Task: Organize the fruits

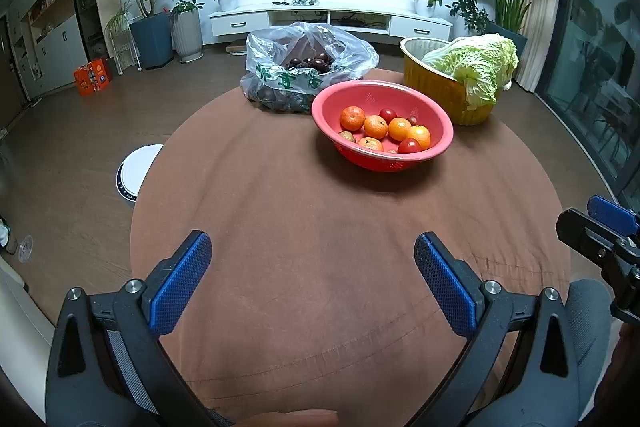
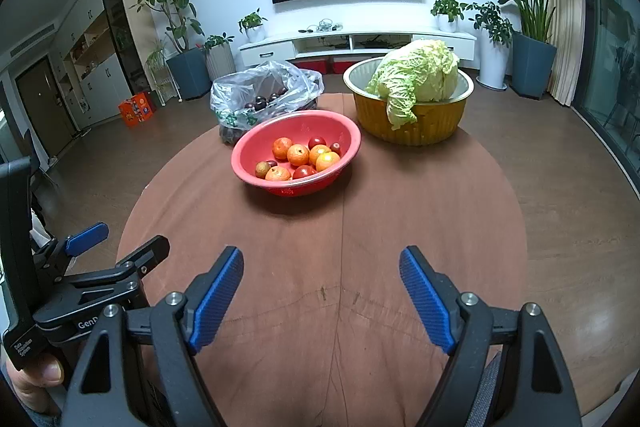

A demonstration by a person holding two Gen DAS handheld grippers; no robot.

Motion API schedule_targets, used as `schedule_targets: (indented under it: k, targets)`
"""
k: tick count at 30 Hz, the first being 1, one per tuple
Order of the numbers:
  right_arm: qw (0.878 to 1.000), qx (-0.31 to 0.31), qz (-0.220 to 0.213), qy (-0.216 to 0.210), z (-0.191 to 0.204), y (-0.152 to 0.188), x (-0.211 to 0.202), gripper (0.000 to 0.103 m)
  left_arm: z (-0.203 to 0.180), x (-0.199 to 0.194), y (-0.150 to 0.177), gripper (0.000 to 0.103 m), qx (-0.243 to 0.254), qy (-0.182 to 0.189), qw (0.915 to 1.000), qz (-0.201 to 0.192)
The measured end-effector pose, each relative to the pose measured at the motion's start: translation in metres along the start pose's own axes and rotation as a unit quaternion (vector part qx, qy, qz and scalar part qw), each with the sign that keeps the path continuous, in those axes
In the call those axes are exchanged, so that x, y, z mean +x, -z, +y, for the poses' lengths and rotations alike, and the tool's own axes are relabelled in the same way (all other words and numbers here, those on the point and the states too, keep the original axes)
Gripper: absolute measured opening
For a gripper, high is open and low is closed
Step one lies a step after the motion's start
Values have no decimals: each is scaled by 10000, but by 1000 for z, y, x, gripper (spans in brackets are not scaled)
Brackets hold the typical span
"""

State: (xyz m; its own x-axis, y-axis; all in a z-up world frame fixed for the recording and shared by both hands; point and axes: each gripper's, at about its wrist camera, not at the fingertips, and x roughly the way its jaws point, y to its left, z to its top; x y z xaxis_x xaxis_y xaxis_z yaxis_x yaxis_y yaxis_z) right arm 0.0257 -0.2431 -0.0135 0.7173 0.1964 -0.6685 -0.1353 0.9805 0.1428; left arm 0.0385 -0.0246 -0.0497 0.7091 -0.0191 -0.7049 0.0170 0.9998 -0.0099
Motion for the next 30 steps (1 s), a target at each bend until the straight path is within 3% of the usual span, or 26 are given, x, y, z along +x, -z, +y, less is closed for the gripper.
schedule_targets:
  k: [30]
  targets:
    - [10000,1,36,5,1,4,2,83,0,2,3,103,12,-13,10000,17]
